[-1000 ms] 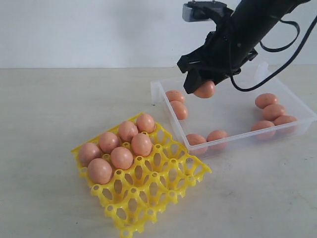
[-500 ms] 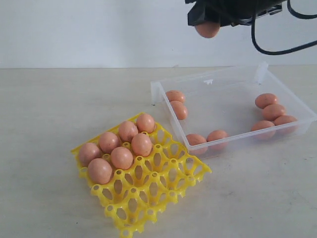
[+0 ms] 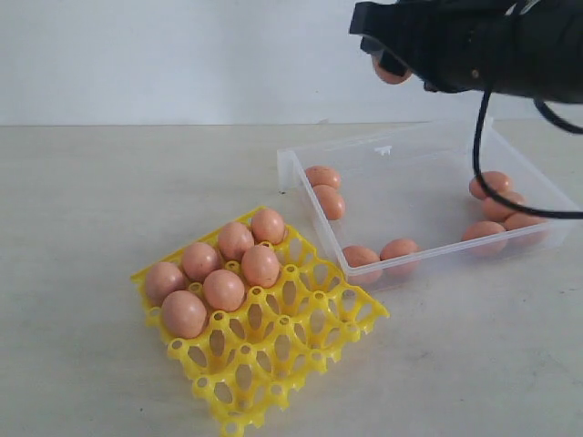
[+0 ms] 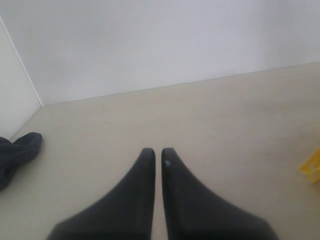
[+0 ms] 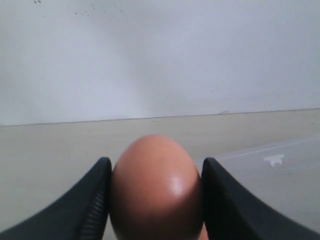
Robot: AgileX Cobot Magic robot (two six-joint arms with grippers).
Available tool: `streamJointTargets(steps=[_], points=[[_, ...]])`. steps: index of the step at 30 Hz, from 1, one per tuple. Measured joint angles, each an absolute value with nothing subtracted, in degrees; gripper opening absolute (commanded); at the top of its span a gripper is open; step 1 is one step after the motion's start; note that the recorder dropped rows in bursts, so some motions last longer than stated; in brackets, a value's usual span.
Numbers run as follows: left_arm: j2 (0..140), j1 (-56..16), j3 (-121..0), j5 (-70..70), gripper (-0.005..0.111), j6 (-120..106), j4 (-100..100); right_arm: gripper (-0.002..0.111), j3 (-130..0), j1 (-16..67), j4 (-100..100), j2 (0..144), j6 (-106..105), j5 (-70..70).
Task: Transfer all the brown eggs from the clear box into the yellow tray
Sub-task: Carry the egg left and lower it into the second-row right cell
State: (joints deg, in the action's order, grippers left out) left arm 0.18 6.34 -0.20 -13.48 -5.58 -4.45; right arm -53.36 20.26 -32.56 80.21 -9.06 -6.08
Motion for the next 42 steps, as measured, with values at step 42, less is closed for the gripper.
streamJointTargets(steps=[42], points=[[0.2, 6.3, -0.2, -13.5, 0.004, -5.6, -4.5, 0.0, -53.6, 26.0, 50.5, 102.2, 63.7, -21.9]])
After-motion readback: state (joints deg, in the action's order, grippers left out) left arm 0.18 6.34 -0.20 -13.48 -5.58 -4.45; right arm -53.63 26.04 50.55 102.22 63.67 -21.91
